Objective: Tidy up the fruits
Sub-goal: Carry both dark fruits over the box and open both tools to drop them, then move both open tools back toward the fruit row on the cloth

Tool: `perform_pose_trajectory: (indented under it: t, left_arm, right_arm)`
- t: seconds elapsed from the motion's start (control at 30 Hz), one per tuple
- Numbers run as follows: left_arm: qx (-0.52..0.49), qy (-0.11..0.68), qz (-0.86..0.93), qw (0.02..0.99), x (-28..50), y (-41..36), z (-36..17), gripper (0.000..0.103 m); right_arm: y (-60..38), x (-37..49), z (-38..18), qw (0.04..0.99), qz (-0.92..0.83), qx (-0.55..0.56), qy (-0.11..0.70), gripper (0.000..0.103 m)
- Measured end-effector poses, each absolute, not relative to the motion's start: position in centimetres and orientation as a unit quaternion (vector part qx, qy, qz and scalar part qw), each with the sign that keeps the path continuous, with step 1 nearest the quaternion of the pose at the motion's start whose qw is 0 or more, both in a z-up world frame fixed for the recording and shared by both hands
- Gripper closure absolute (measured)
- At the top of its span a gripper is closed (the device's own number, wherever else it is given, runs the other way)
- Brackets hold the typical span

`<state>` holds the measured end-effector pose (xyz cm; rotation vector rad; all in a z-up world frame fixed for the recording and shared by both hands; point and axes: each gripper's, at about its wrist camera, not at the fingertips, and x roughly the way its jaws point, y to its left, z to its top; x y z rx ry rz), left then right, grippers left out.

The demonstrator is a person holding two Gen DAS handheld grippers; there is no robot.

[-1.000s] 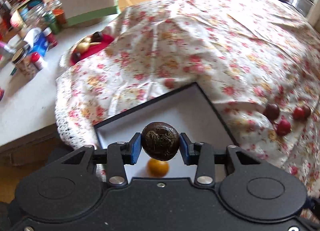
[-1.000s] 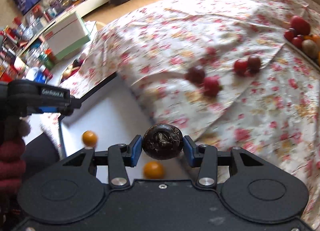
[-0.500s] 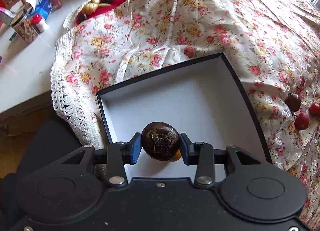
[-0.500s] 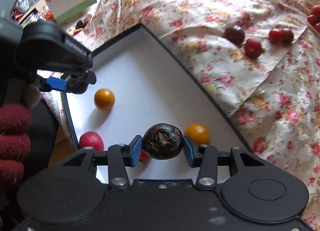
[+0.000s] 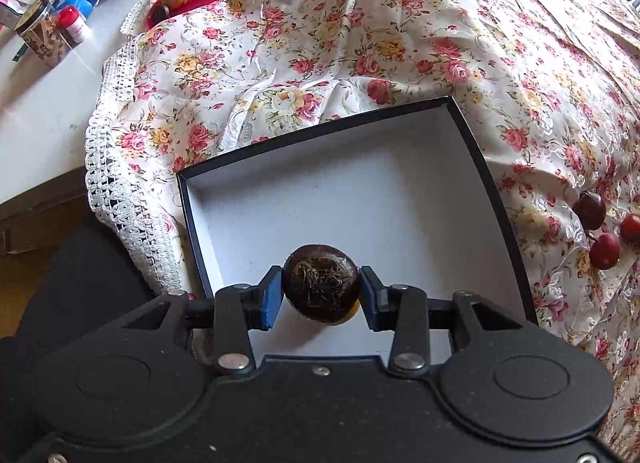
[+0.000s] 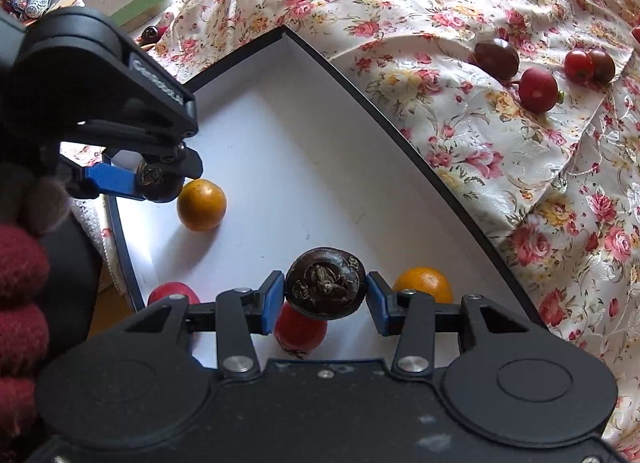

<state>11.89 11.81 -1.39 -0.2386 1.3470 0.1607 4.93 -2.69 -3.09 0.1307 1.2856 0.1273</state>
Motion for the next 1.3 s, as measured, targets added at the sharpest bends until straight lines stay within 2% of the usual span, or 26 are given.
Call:
perform_pose_trajectory:
  t: [1.3]
  left_arm:
    - [-0.113, 0.628, 0.047, 0.768, 11.65, 11.44, -1.33, 0.055]
  right_arm:
    - [-2.84, 4.75, -2.70, 0.801, 0.059, 0.063, 0.592, 0.057]
